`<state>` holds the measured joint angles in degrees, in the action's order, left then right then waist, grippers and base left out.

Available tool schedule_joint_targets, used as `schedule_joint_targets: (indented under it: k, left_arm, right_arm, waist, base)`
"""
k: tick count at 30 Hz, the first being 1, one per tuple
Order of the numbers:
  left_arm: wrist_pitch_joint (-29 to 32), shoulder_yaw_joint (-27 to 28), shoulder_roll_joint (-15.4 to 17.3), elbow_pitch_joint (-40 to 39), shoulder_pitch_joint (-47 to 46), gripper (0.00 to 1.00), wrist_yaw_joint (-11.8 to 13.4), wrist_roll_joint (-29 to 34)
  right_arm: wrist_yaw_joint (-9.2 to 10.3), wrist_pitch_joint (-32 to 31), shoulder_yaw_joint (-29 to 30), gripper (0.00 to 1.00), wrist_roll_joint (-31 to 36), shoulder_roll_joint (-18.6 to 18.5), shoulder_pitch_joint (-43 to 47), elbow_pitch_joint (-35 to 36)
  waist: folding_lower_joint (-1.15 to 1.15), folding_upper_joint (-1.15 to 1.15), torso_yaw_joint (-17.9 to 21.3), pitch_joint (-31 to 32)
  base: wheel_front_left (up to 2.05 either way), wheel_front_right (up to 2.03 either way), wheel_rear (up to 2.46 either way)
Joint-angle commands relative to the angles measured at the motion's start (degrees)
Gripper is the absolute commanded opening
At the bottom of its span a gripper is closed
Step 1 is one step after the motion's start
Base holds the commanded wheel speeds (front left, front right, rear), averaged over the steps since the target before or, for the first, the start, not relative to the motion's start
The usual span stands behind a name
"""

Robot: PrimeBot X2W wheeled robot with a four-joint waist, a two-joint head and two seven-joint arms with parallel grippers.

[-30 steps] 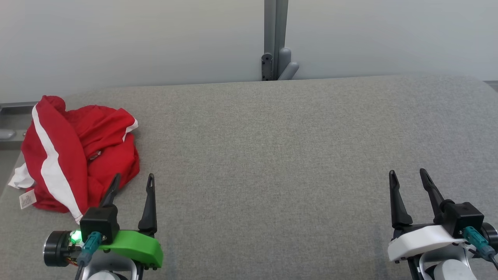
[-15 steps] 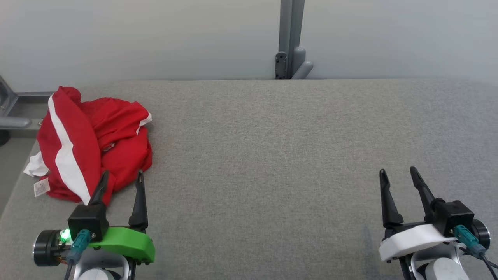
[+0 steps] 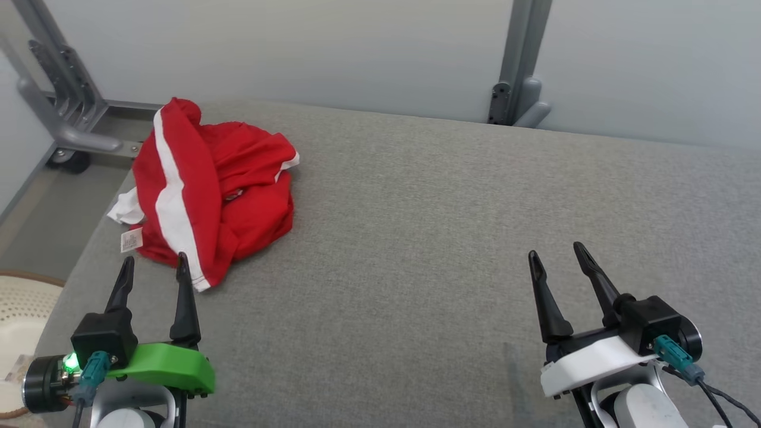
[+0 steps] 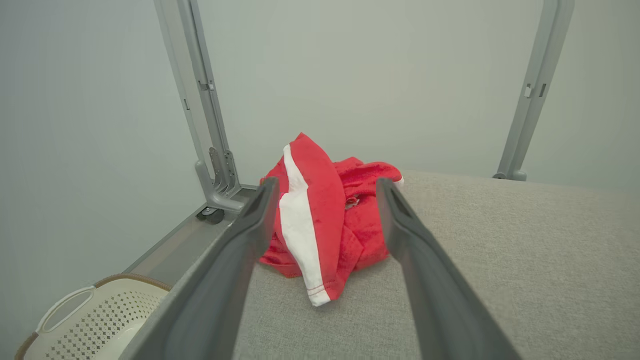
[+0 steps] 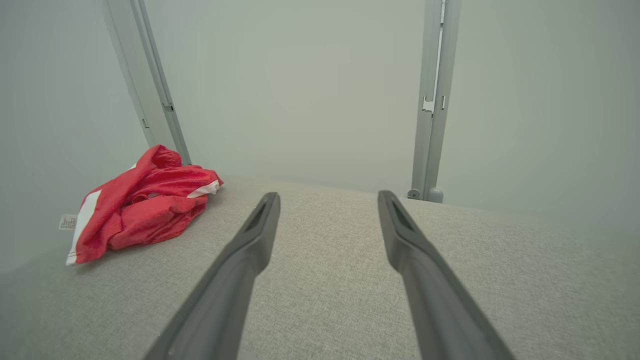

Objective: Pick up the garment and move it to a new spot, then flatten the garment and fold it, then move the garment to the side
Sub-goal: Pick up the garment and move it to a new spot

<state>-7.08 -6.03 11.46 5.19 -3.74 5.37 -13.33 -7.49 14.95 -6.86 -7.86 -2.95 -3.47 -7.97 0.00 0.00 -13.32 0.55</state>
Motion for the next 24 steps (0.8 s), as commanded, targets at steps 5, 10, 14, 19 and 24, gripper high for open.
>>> schedule_joint_targets:
  k: [5, 10, 14, 19, 24]
  left_arm:
    - [-0.7, 0.4, 0.6, 0.0, 1.0, 1.0, 0.4, -0.5]
    - [-0.6, 0.3, 0.3, -0.7, 1.5, 1.0, 1.0, -0.7]
    - [-0.7, 0.4, 0.2, -1.1, 1.8, 1.0, 1.3, -1.0]
    - [-0.9, 0.3, 0.2, -0.9, 1.7, 1.0, 1.6, -1.4]
    - [-1.2, 0.4, 0.3, -0.4, 1.1, 1.0, 1.7, -1.7]
  right_arm:
    - [0.01, -0.1, -1.1, 1.0, -0.5, 0.0, -1.1, 0.4]
    - [0.01, -0.1, -1.3, 1.0, -0.6, 0.0, -1.4, 0.5]
    - [0.0, 0.0, -1.4, 1.0, -0.7, 0.0, -1.7, 0.4]
    - [0.0, 0.0, -1.5, 1.0, -0.8, 0.0, -1.4, 0.3]
    - [0.0, -0.2, -1.6, 1.0, -0.8, 0.0, -1.4, 0.3]
  waist:
    - [0.0, 0.0, -5.9, -0.5]
    - [0.0, 0.0, -7.9, -1.0]
    - [0.0, 0.0, -8.6, -1.3]
    - [0.0, 0.0, -8.7, -1.3]
    - [0.0, 0.0, -8.4, -1.6]
  base:
    - [0.0, 0.0, 0.0]
    - [0.0, 0.0, 0.0]
    - [0.0, 0.0, 0.0]
    - [0.0, 0.0, 0.0]
    - [0.0, 0.0, 0.0]
